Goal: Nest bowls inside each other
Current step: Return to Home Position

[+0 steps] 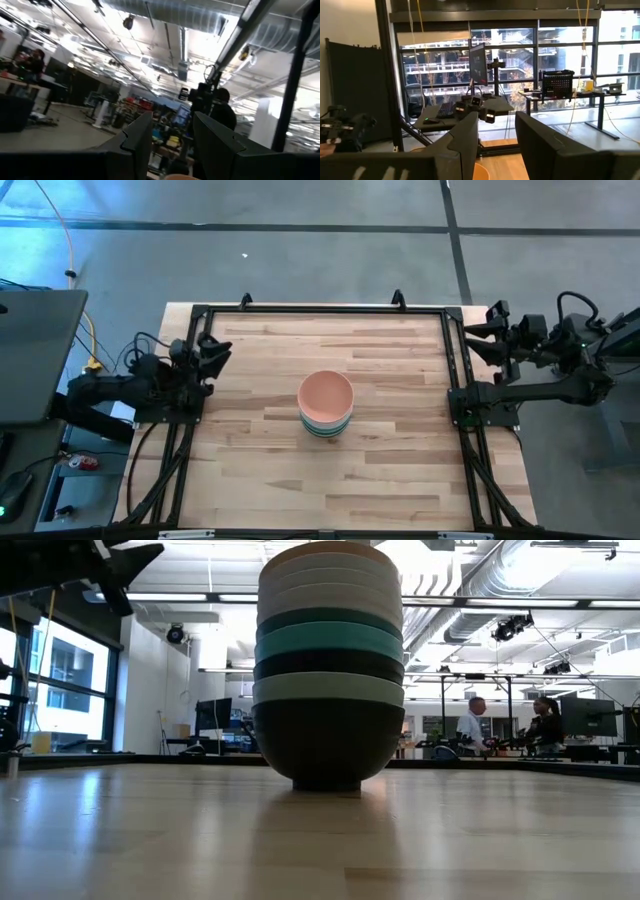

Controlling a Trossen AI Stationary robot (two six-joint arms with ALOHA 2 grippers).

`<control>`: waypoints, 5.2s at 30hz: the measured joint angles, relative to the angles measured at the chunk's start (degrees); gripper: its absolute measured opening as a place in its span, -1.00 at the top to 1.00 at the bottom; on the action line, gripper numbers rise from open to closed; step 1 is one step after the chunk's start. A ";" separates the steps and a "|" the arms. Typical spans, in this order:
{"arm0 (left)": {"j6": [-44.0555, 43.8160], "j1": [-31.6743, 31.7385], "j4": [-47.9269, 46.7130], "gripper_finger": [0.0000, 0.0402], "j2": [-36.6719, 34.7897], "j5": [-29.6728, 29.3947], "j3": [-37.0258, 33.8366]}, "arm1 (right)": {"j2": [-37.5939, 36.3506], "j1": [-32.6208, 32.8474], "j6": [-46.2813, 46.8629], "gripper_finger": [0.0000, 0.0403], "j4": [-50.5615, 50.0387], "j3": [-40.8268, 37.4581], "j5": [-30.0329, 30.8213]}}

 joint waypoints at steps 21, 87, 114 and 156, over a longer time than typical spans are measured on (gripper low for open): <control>1.99 -7.44 -4.22 0.35 7.03 8.28 0.02 | 0.00 0.00 5.05 0.38 0.61 -0.02 -0.28; 14.62 -12.62 -47.07 0.35 -5.93 7.13 1.21 | 4.33 0.00 9.46 0.38 4.14 -0.04 -1.78; 10.08 -12.60 -46.84 0.35 -5.82 1.52 1.31 | 4.33 0.00 9.44 0.38 0.26 -0.02 -1.79; 12.77 -12.62 -45.73 0.35 -5.82 2.93 1.36 | 4.33 0.00 7.93 0.38 -0.96 0.00 -4.66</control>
